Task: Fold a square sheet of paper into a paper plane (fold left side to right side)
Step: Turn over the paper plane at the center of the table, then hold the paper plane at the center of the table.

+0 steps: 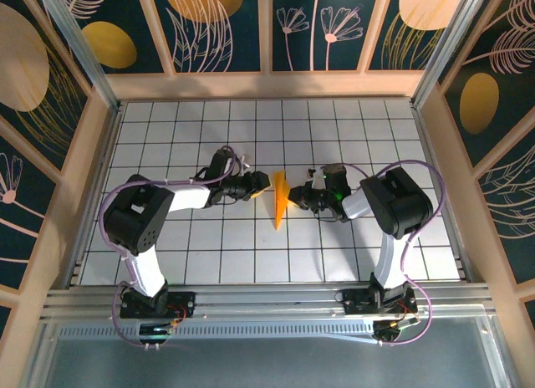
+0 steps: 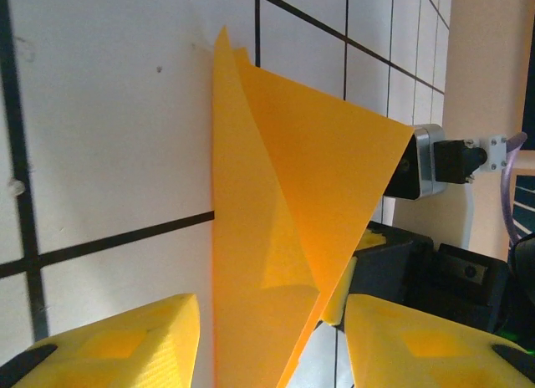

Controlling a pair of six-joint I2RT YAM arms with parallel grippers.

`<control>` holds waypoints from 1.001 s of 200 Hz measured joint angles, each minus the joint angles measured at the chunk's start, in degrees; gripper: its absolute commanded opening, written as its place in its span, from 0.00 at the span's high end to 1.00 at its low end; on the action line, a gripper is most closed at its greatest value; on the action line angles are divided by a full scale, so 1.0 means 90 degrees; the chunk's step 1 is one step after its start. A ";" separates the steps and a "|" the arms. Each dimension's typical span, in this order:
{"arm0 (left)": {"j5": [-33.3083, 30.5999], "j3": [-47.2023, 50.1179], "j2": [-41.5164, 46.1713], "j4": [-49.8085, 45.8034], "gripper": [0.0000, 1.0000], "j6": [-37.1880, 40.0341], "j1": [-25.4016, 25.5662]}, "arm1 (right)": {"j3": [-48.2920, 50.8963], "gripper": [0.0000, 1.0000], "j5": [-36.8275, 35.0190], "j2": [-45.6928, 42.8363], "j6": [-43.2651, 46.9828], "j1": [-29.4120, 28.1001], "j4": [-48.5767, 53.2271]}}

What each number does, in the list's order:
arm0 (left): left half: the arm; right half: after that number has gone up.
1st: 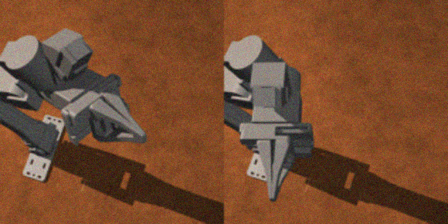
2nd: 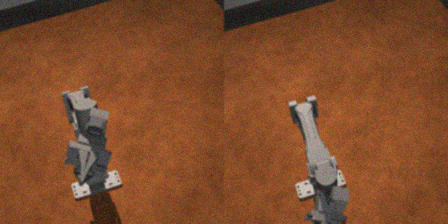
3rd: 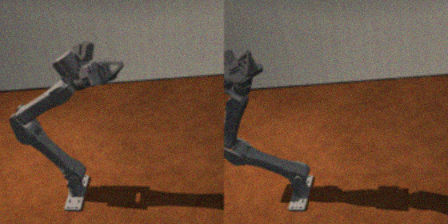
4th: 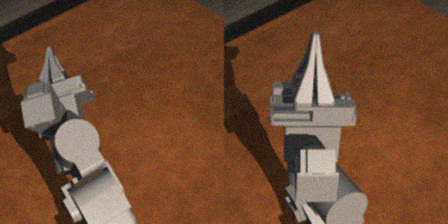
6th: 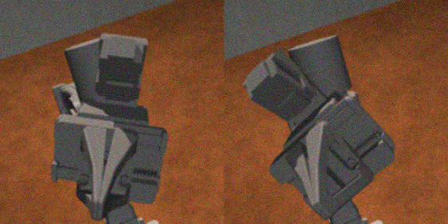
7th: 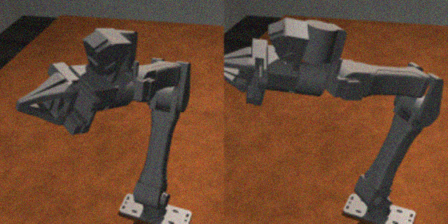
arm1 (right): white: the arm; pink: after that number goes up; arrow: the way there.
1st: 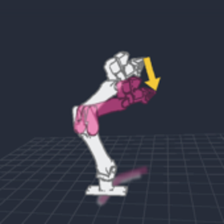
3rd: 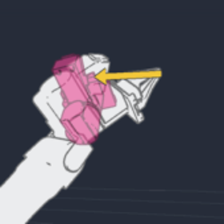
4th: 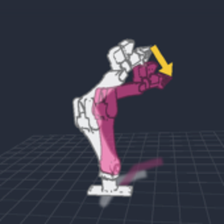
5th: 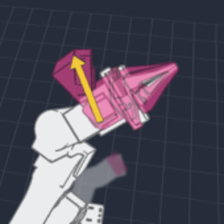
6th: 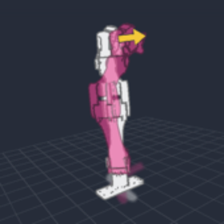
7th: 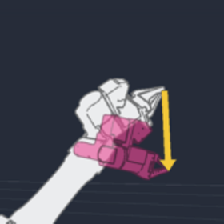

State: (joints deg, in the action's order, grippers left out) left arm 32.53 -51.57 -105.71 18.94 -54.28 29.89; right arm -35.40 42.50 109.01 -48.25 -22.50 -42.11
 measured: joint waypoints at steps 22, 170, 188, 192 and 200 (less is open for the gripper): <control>0.0000 -0.0216 -0.0189 -0.0083 0.51 0.0073 0.0056 | -0.0024 1.00 0.0002 0.0000 0.0036 0.0000 0.0053; -0.0687 -0.0714 -0.0658 -0.1037 0.98 0.0665 0.0199 | -0.0248 0.88 -0.0262 -0.0255 0.0597 -0.0012 0.1003; -0.0719 -0.0714 -0.0656 -0.1064 0.99 0.0665 0.0199 | -0.0255 0.76 -0.0325 -0.0410 0.0704 -0.0012 0.1146; -0.0716 -0.0714 -0.0653 -0.1064 0.99 0.0648 0.0199 | -0.0260 0.73 -0.0372 -0.0466 0.0721 -0.0010 0.1231; -0.0714 -0.0712 -0.0648 -0.1054 0.99 0.0614 0.0199 | -0.0270 0.68 -0.0447 -0.0597 0.0821 -0.0005 0.1392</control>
State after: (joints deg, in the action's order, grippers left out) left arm 26.11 -57.98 -111.55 9.45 -48.75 31.68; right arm -37.82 38.48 103.63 -40.86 -22.55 -29.58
